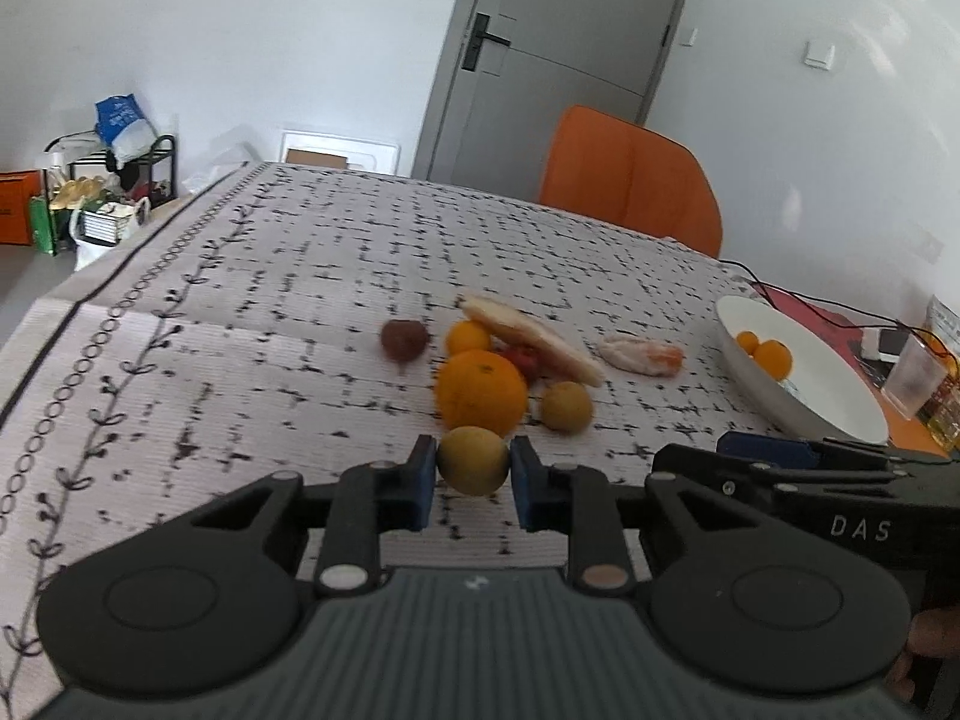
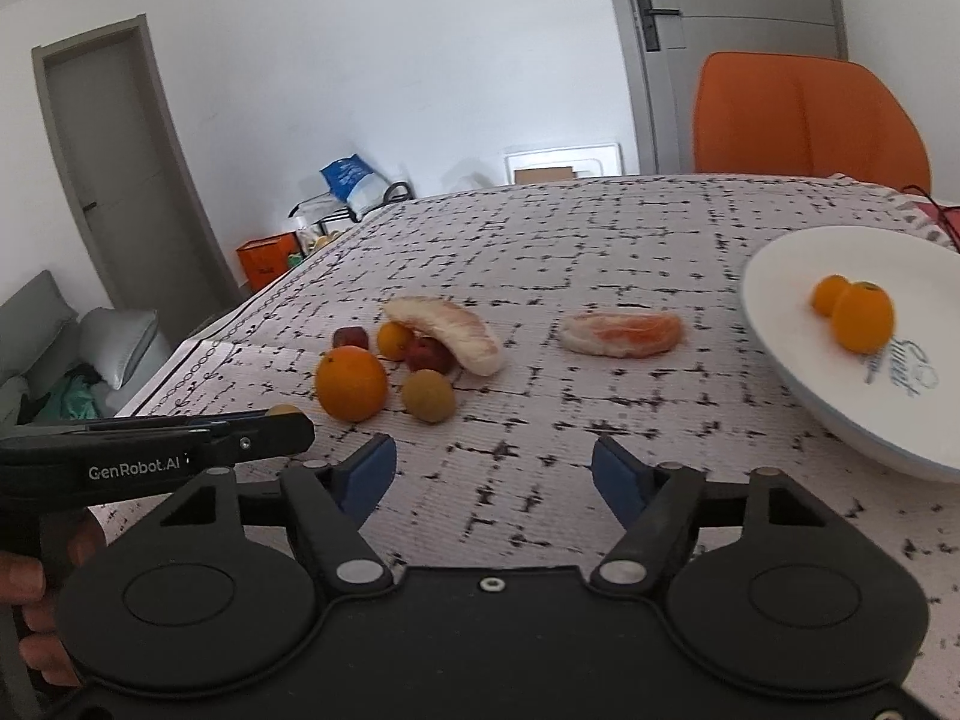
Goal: Organize fruits
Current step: 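Grasp a yellow-green round fruit with the left tool while the right tool grasps another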
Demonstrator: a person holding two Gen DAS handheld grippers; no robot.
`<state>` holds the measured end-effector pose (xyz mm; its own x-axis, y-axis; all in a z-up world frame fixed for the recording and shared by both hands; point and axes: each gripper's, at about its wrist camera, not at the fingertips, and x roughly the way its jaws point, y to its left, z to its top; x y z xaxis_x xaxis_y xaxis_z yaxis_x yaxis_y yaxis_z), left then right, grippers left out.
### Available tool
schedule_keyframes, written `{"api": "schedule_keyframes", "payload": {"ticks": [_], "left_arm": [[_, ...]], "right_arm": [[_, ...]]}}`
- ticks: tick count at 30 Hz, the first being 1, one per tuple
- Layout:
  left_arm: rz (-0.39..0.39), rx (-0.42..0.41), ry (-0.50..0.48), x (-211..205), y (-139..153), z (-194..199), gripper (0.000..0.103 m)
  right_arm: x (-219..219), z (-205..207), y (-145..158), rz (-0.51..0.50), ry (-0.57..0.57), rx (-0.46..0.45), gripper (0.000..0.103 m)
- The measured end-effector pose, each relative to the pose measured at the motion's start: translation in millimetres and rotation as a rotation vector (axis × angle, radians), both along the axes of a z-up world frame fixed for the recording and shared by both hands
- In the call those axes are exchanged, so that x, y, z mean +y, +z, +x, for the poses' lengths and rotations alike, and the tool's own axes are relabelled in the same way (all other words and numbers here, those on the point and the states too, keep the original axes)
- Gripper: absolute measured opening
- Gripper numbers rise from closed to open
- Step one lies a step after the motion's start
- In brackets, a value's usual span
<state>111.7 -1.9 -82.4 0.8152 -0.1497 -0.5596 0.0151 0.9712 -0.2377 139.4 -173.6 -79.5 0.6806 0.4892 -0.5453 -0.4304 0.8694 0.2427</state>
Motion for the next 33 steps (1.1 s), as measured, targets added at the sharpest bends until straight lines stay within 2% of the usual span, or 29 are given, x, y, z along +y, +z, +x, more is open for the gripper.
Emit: {"api": "schedule_keyframes", "payload": {"ticks": [5,11,15,23,25,26,27,33], "left_arm": [[0.004,-0.005,0.033,13,3,-3,0.025],[0.006,-0.016,0.067,27,5,-7,0.025],[0.007,-0.018,0.089,36,6,-10,0.025],[0.005,-0.018,0.111,46,6,-13,0.025],[0.004,-0.018,0.110,47,7,-13,0.025],[0.003,-0.019,0.109,47,7,-13,0.025],[0.003,-0.021,0.108,46,8,-13,0.025],[0.002,-0.030,0.098,42,10,-13,0.025]], "right_arm": [[14,4,4,0.002,0.030,-0.004,0.063],[28,7,7,0.002,0.058,-0.015,0.061],[33,13,6,-0.006,0.051,-0.006,0.054],[42,29,1,-0.031,0.042,0.008,0.049],[45,32,-1,-0.036,0.044,0.009,0.041],[46,33,-3,-0.039,0.049,0.014,0.027],[47,35,-4,-0.036,0.058,0.025,0.024],[39,28,0,-0.009,0.060,0.013,0.024]]}}
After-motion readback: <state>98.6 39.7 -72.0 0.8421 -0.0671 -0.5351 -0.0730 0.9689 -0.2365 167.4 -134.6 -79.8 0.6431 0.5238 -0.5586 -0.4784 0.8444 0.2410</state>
